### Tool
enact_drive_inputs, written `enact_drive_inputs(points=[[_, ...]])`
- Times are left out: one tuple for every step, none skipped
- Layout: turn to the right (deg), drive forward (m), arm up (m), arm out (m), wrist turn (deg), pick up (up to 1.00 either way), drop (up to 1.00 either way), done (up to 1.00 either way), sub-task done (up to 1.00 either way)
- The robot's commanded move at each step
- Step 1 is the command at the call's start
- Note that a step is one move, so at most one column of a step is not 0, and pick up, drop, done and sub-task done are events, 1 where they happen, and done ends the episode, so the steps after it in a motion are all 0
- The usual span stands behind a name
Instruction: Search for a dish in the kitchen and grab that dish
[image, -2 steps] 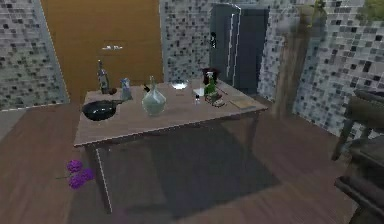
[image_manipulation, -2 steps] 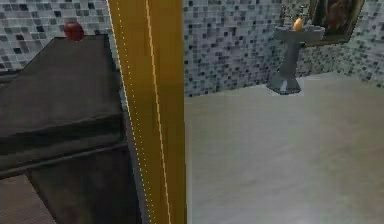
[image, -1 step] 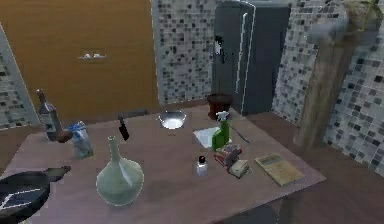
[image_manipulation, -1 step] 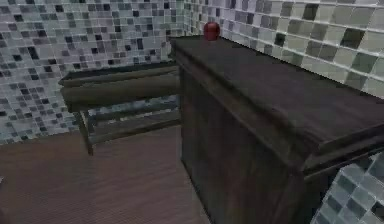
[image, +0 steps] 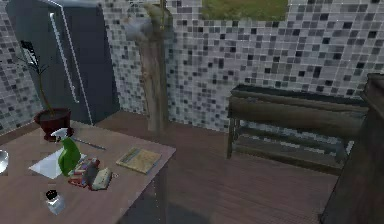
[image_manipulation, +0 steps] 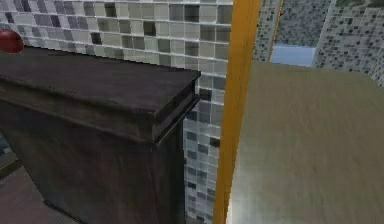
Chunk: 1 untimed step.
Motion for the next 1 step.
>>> enact_drive_inputs(points=[[21.0,0.0,0.0,0.0,0.0,0.0,0.0,0.0,0.0]])
